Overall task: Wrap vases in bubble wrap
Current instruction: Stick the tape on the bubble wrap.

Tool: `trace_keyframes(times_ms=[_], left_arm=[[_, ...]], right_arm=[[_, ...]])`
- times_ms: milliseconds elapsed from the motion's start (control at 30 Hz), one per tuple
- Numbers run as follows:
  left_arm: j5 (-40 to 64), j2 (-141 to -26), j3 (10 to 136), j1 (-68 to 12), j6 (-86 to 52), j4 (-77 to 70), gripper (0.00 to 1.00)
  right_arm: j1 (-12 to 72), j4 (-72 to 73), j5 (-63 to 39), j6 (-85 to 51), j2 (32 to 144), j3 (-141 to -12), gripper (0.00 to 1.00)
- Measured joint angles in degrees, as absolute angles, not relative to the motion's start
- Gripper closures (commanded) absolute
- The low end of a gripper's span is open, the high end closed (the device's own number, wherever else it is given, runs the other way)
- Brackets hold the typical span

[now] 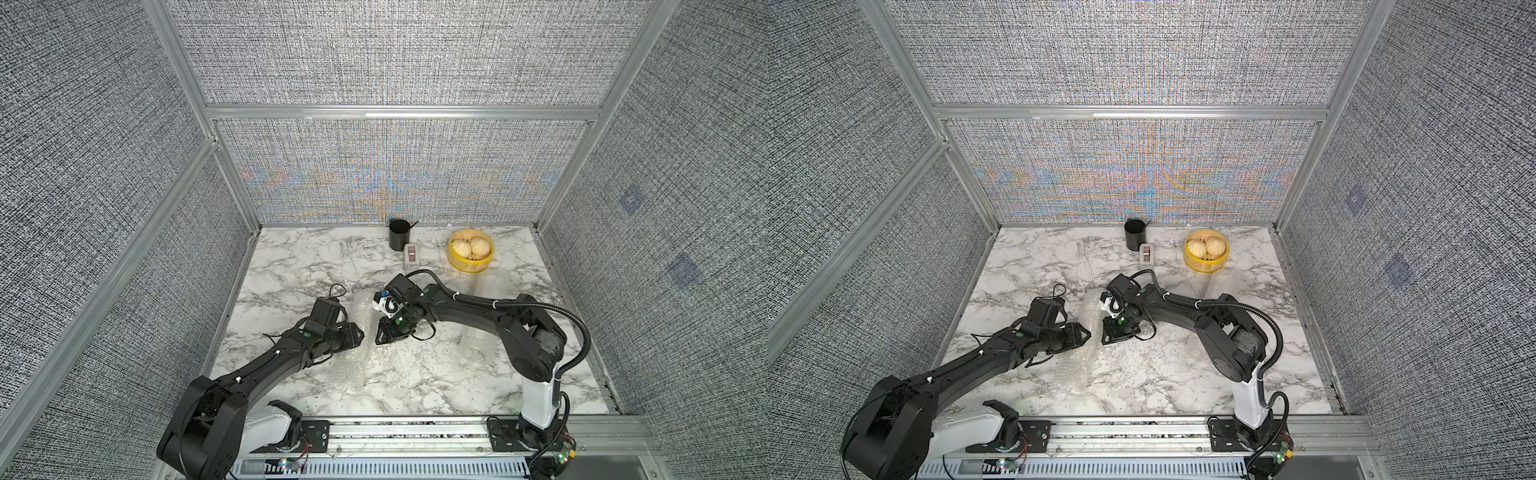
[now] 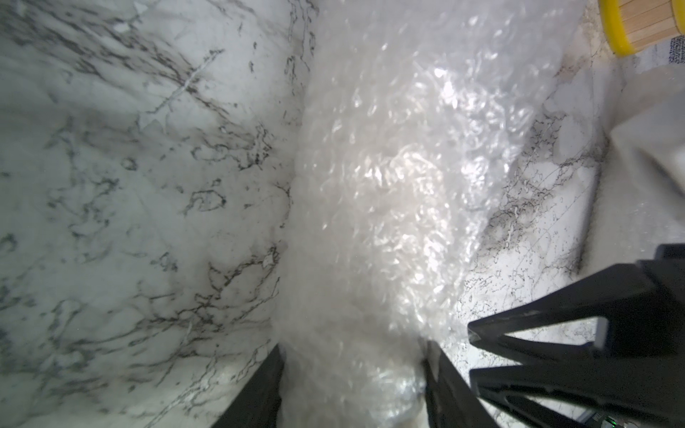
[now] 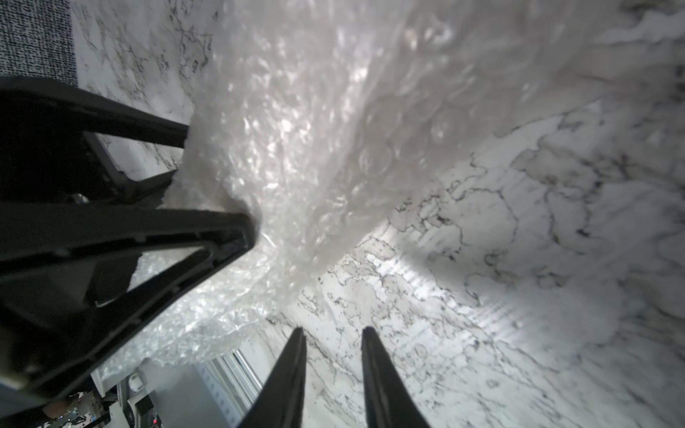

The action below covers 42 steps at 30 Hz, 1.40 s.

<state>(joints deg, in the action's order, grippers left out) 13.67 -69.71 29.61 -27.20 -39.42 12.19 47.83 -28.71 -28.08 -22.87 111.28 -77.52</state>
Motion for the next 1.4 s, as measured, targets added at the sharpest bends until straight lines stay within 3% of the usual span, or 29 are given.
trace_keyframes(times_ms=[200,667,1000,1400], left_arm=[[13.7,-69.8,29.6,-27.2,-39.4,12.2,0.45],[13.8,-69.9,29.8,-27.2,-39.4,12.3,0.45],[13.6,-70.0,30.4,-27.0,-39.4,12.5,0.46],[13.7,-69.5,30.4,-27.0,-39.2,13.0,0.46]], right_arm=[[47.9,-31.2,-26.6,-22.0,109.3,-79.9,0.87],[49.1,-26.7,-25.7,-24.8,117.3,-85.5,1.0],[50.4,-23.2,-22.4,-24.7,120.2,-82.0,1.0],[50.3,-22.5,-16.8,-22.2,111.6,-79.0,1.0]])
